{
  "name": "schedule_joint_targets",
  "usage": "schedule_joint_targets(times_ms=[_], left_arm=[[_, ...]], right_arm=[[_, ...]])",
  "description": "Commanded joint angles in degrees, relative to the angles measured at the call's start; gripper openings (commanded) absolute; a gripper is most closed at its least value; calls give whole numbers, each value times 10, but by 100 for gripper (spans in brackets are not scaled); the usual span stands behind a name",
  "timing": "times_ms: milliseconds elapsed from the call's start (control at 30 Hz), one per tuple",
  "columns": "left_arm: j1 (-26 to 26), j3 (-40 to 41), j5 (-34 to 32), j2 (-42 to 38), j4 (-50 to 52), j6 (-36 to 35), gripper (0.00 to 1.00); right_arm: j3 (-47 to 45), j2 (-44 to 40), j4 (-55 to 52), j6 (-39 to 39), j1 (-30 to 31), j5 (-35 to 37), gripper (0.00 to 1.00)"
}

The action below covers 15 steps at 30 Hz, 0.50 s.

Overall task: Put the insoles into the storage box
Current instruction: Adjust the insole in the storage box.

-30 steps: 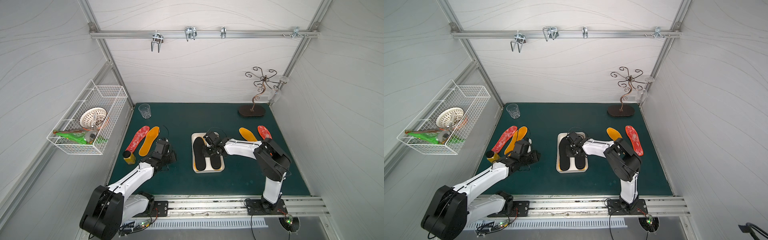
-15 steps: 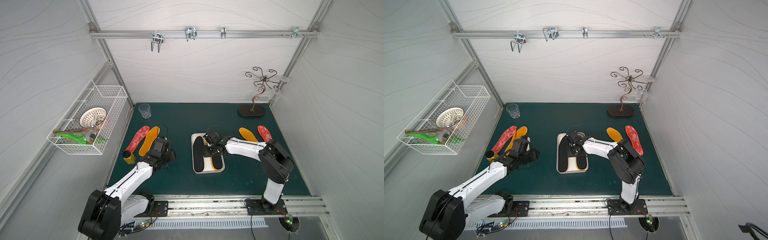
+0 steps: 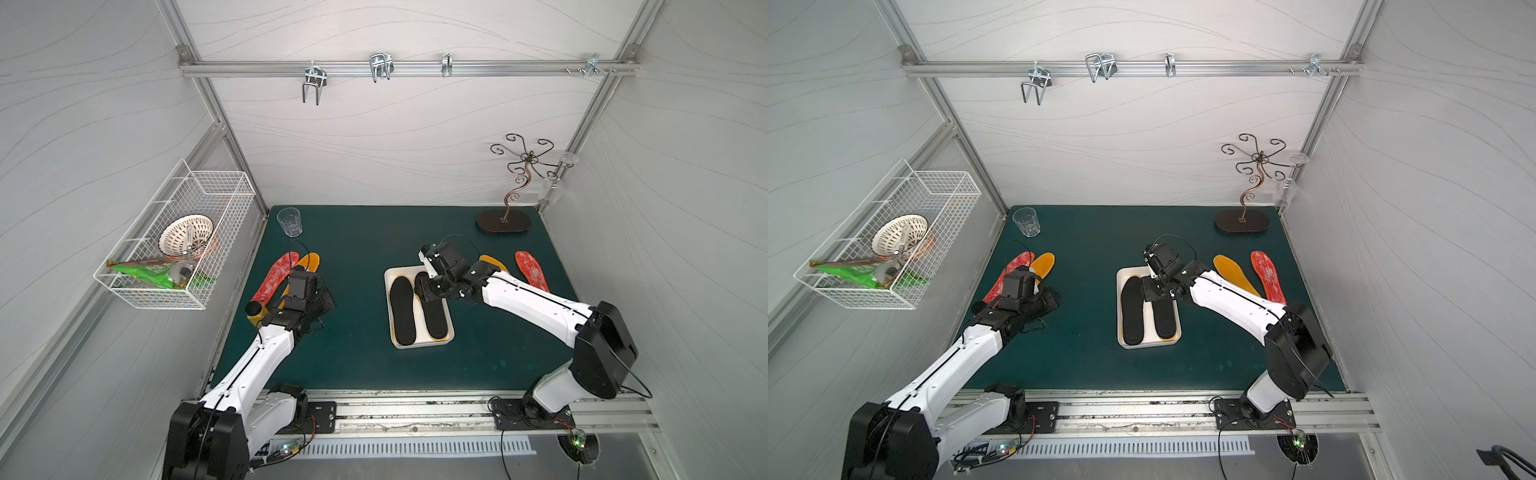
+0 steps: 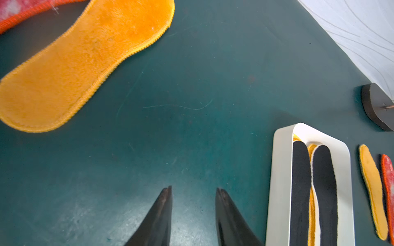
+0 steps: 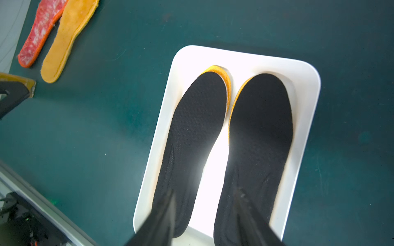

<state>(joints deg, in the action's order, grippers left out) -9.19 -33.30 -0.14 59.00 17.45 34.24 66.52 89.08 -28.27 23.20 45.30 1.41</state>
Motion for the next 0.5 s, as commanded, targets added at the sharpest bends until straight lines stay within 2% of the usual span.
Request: schedule_joint_targets(times_ms=[0, 33, 67, 100, 167, 233, 433, 467], left_arm=[[2, -9, 8, 11, -6, 6, 38], [2, -12, 8, 15, -2, 4, 38], [2, -14, 7, 20, 4, 4, 38], [2, -14, -2, 23, 8, 6, 39], [8, -11, -23, 26, 14, 7, 39], [30, -10, -30, 30, 19, 11, 39], [155, -4, 5, 70, -12, 34, 38], [170, -6, 6, 81, -18, 32, 41]], right_arm=[[-29, 4, 5, -13, -17, -37, 27], [-34, 7, 9, -15, -21, -41, 20], [-39, 10, 10, -16, -25, -44, 18], [-41, 11, 8, -19, -28, -45, 19], [-46, 5, 4, -19, -34, -43, 26], [-54, -10, 10, -17, -36, -39, 27], [-105, -46, 78, -17, -36, -13, 30], [-116, -48, 93, -17, -36, -7, 30]])
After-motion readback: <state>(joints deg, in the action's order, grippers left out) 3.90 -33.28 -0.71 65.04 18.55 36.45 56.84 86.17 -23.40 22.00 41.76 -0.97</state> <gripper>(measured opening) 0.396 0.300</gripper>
